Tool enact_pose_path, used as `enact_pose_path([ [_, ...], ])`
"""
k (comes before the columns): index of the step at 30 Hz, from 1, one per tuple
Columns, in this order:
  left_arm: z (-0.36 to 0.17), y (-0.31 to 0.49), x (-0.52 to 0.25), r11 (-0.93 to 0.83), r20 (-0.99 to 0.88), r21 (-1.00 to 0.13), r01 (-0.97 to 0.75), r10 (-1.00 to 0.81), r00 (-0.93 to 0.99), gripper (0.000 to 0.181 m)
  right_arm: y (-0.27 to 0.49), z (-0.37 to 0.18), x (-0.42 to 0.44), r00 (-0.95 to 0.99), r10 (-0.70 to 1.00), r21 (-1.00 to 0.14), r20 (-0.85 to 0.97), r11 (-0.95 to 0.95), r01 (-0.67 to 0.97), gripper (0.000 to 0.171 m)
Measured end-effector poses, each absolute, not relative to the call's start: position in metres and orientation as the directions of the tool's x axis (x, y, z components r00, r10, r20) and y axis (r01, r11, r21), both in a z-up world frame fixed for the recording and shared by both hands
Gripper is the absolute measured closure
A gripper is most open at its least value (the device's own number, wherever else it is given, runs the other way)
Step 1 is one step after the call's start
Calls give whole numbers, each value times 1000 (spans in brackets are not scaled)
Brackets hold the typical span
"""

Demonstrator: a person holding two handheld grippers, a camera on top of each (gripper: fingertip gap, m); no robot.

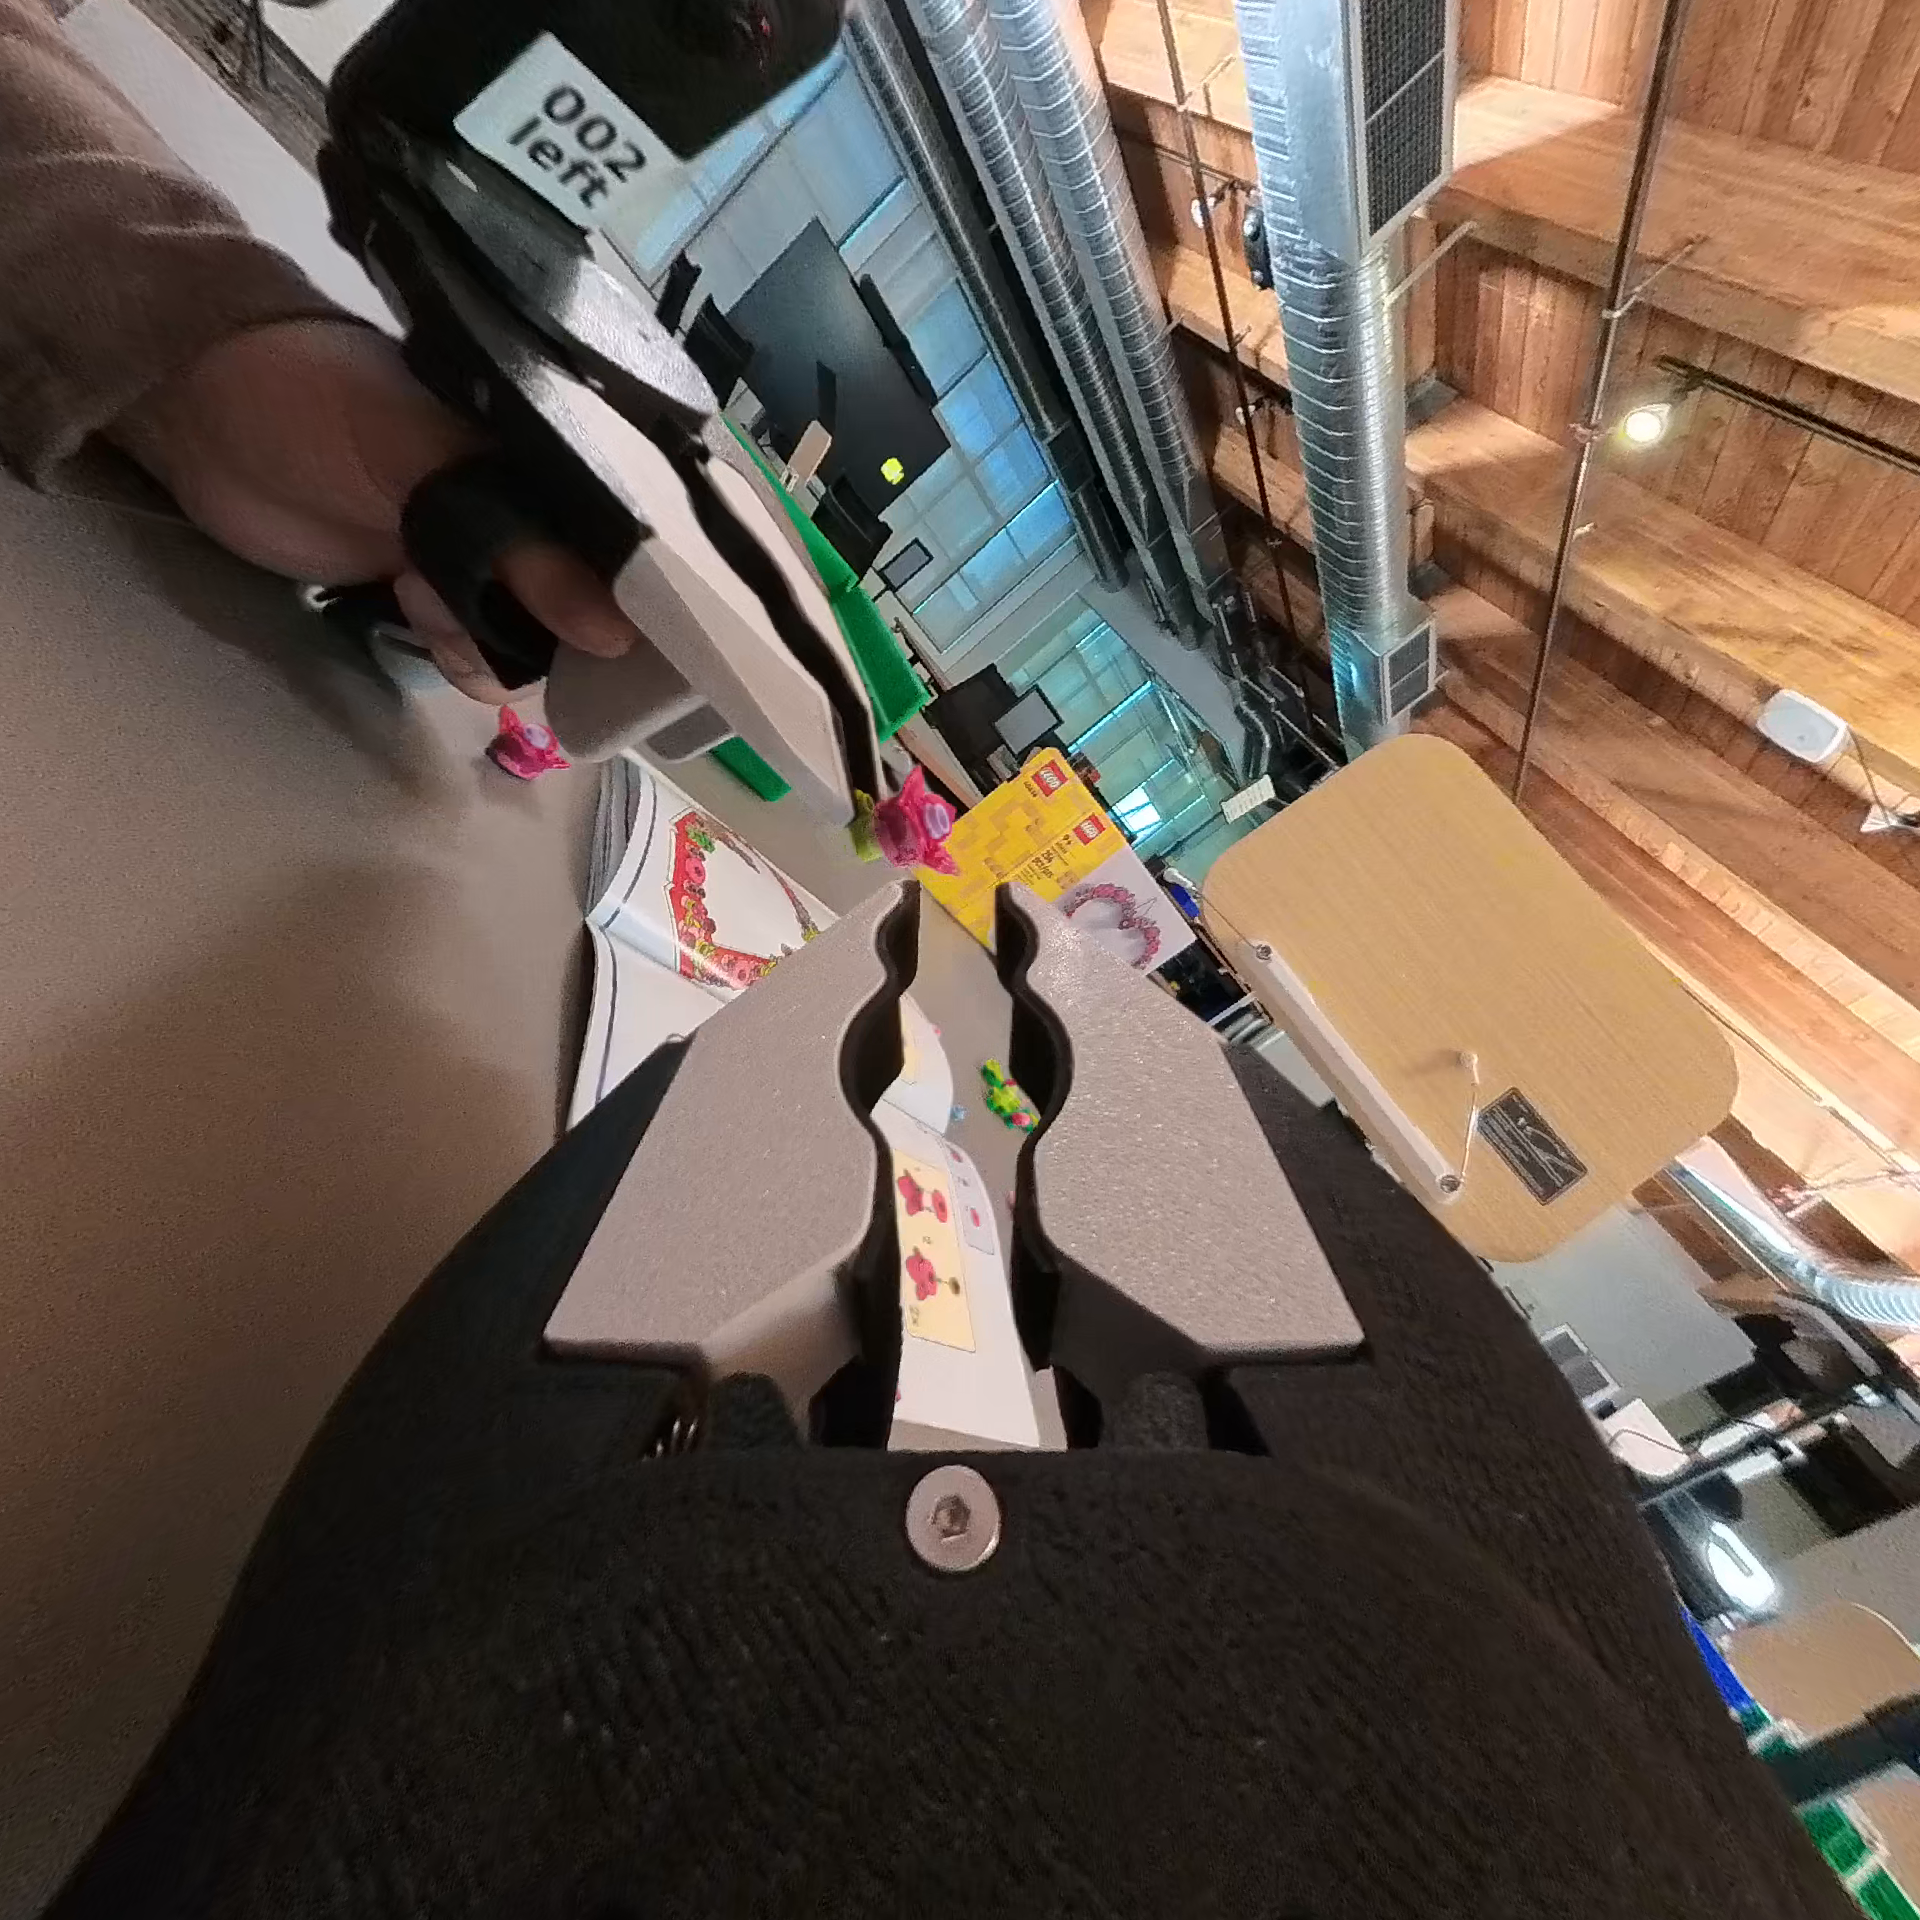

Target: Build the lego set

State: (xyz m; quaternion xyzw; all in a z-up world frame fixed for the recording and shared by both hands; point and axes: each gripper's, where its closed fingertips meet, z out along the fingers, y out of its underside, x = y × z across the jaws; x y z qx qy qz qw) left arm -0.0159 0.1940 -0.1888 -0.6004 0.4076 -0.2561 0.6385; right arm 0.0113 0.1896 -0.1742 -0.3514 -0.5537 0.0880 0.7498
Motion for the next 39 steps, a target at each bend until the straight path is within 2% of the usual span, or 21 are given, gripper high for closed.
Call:
enact_pose_path([
  [3,-184,199,-18,73,-120,-992,-107,-824,554,176,189,-169,15,393,512,-624,764,742,246,158],
  [5,-186,186,-5,-99,55,-992,-74,-893,447,176,189,-164,18,414,492,-614,765,752,241,158],
  [10,-167,174,17,-443,461,-887,127,-853,244,176,202,-147,38,526,415,-608,743,746,271,156],
  [15,-157,170,28,-580,608,-791,196,-780,146,176,213,-138,59,583,461,-677,669,701,224,156],
  [19,-157,165,30,-540,565,-825,167,-800,204,176,192,-134,55,435,738,-821,516,570,7,156],
  [21,-156,160,30,-486,506,-863,141,-827,244,176,178,-134,50,279,891,-914,358,395,-90,152],
  [23,-157,155,30,-409,416,-908,88,-859,297,176,167,-136,44,117,975,-971,191,205,-122,144],
  [25,-162,150,31,-341,325,-940,17,-880,347,176,154,-137,40,-26,997,-992,72,69,-108,141],
  [28,-164,141,35,-293,262,-955,-33,-893,367,176,142,-143,37,-129,992,-998,-9,-16,-58,140],
  [31,-164,134,37,-276,241,-960,-45,-899,364,176,136,-149,37,-166,986,-999,-20,-24,-21,141],
  [33,-164,130,39,-264,227,-963,-55,-904,363,176,134,-148,37,-165,986,-999,17,11,-35,149],
  [39,-165,122,39,-204,156,-974,-97,-918,363,176,125,-152,38,-228,973,-1000,-11,-9,8,148],
])
